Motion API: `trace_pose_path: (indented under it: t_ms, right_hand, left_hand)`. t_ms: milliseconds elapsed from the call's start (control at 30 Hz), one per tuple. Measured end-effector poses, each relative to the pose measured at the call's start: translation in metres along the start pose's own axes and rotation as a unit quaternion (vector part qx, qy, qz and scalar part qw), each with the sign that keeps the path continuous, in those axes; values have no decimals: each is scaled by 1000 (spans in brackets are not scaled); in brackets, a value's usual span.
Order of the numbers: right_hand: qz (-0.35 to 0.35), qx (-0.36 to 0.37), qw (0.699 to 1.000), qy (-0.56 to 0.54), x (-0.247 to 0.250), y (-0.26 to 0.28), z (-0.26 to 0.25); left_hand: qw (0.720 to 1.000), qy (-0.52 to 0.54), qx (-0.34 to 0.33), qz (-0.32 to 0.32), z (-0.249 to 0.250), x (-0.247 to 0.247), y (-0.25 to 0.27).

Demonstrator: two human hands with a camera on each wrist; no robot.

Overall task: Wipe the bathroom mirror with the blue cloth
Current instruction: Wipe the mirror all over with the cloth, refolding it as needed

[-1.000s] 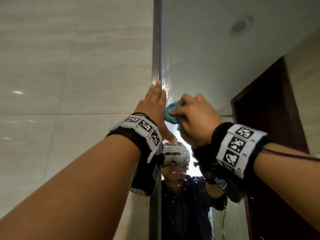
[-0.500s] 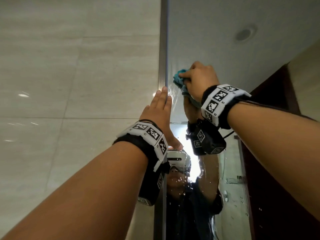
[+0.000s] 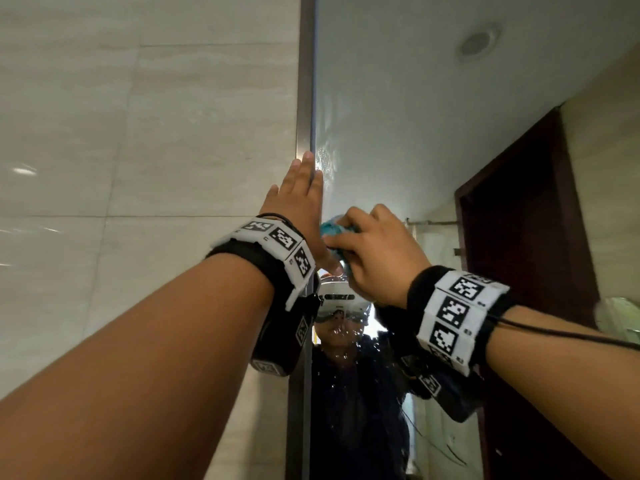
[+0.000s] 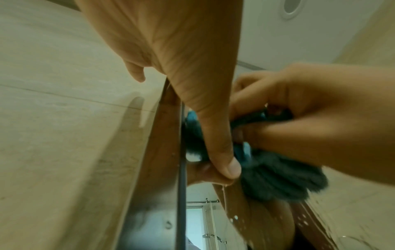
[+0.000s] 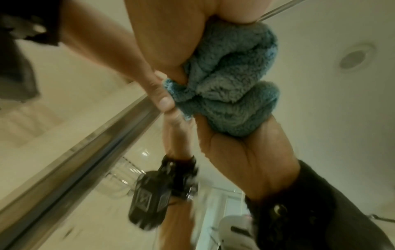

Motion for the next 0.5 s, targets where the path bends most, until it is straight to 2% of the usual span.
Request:
trace_pose_path:
  t_ms: [167, 300, 367, 400, 500]
  right_hand:
    - [-5, 23, 1000, 14, 2, 3, 4]
    - [102, -111, 989, -12, 38, -35, 68]
    - [113, -178, 977, -38, 51, -46, 100]
    - [112, -189, 975, -35, 52, -47, 105]
    - [111, -143, 983, -18, 34, -31, 72]
  left_hand:
    - [1000, -10, 13, -13, 3, 2, 0]
    - [1000, -10, 11, -11, 2, 3, 1]
    - [1000, -11, 9, -6, 2, 2, 1]
    - [1000, -10, 9, -4, 1, 2, 0]
    - [1000, -7, 9, -2, 0, 0, -1]
Point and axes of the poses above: each hand's wrist, its own y-axis away from the middle knuckle, its own x-axis out of the back of the hand, z = x × y, the point moved 5 cm from there along -y, towards the middle knuckle, and after that the axes turned 5 degrees about -y, right-handed, at the moved point
